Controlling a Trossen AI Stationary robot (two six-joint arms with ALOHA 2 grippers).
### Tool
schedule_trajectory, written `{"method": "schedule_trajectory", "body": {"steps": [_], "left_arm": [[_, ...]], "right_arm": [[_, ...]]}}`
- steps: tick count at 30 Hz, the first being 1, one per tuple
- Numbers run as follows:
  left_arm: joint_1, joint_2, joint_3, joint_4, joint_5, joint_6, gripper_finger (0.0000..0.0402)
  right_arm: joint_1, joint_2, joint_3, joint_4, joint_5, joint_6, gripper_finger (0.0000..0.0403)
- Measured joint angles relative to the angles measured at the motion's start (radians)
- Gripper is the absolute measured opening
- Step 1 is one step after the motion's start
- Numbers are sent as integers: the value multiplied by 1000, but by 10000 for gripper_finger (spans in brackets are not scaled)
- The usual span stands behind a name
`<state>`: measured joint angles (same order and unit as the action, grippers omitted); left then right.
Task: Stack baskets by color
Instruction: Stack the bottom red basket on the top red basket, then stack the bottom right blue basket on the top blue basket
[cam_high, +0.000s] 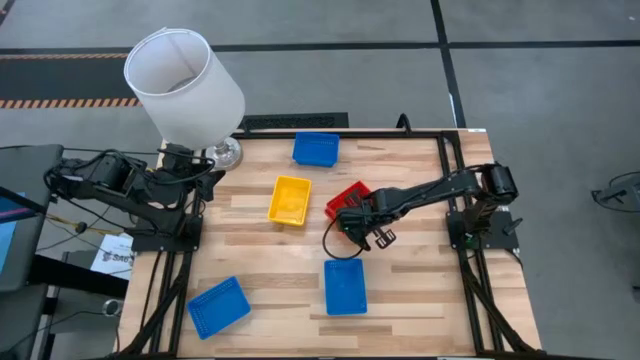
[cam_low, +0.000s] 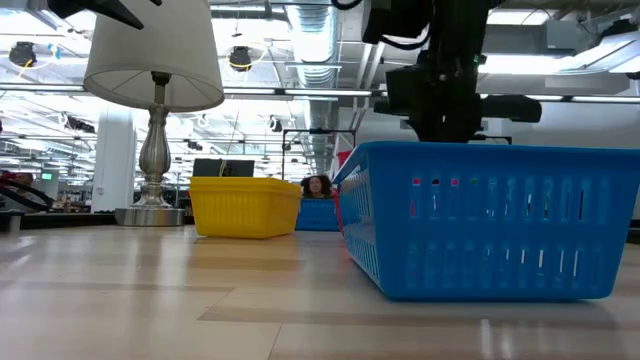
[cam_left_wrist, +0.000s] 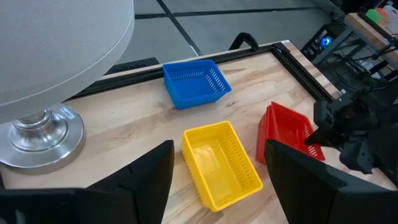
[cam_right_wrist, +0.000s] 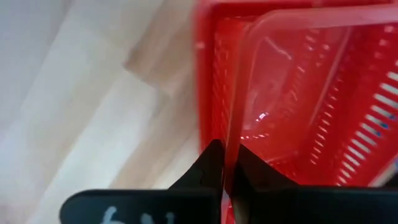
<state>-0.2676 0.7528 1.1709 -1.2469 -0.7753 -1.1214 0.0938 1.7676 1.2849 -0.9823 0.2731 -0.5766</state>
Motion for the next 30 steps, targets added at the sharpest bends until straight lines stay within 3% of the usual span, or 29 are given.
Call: {"method": "schedule_trajectory", "body": {"steps": [9,20,24,30], "left_arm": [[0,0,0,-1,0,0,238],[0,0,0,-1,0,0,238],[0,0,0,-2,1,0,238],[0,0,0,0,12,-11,238]], "right_arm": [[-6,35,5,11,44,4,49],[-7,-20,104,-69,36,65,155],[-16,-70,151,-155,-4,245,183],[-27,-167,166,-178,-226,812,199]]}}
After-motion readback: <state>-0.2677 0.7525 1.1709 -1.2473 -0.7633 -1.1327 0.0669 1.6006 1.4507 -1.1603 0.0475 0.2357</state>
